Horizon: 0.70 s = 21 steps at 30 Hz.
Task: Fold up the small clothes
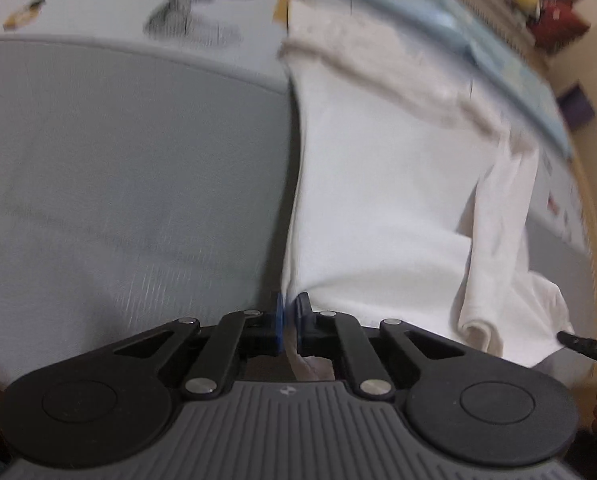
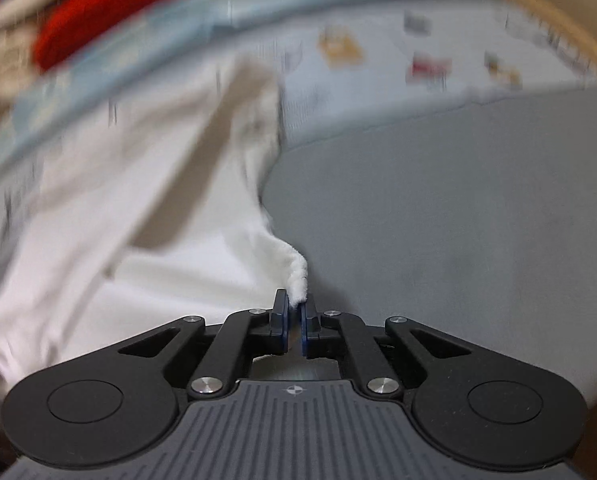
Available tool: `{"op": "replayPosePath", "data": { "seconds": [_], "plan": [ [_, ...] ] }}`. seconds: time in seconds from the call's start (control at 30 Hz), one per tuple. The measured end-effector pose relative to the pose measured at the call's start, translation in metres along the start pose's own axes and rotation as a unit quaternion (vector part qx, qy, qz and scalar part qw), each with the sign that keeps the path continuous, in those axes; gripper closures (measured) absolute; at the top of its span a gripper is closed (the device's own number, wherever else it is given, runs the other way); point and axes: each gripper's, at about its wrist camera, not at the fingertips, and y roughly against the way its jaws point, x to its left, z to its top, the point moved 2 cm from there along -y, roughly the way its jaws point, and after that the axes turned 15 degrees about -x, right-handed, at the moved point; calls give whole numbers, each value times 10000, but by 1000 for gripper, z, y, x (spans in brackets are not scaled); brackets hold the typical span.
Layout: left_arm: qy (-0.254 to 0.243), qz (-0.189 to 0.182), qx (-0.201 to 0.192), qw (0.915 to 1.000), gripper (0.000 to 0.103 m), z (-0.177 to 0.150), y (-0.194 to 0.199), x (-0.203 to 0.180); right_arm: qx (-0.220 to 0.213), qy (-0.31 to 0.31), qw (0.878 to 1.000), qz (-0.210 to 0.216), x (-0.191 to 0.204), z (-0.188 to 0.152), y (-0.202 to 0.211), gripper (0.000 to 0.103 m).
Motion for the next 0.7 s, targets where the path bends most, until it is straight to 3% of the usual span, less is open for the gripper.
{"op": "replayPosePath", "data": {
  "seconds": [0.07,0.1,0.17,0.23,0.3,0.47,0.6,0.67,0.7],
  "plan": [
    [-189,332,339,9987,98,-10,-7,6,924,267,9952,164,-4,-27,-9,98],
    [-195,440,380,9981,96,-11,-8,8,1172,436,9919,210,-2,-37,-12,97],
    [19,297,335,9990,85,-10,-6,14,1233,929,9877,260,5,-45,-10,94],
    [237,102,274,9993,65,-8,-4,16,1103,951,9890,255,3,-42,-8,90],
    [255,107,294,9992,63,-7,-6,12,961,806,9919,226,-2,-36,-6,79],
    [-172,243,639,9975,63,-16,-23,-6,754,642,9950,121,-3,-28,-13,69],
    [-801,368,891,9921,66,-28,-36,-21,941,1012,9904,12,4,-36,-27,67],
    [-1050,404,929,9893,86,-31,-38,-25,1102,1226,9863,-53,7,-44,-34,70],
    [-1132,388,927,9885,96,-32,-38,-26,1188,1313,9842,-8,9,-46,-36,89]
  ]
}}
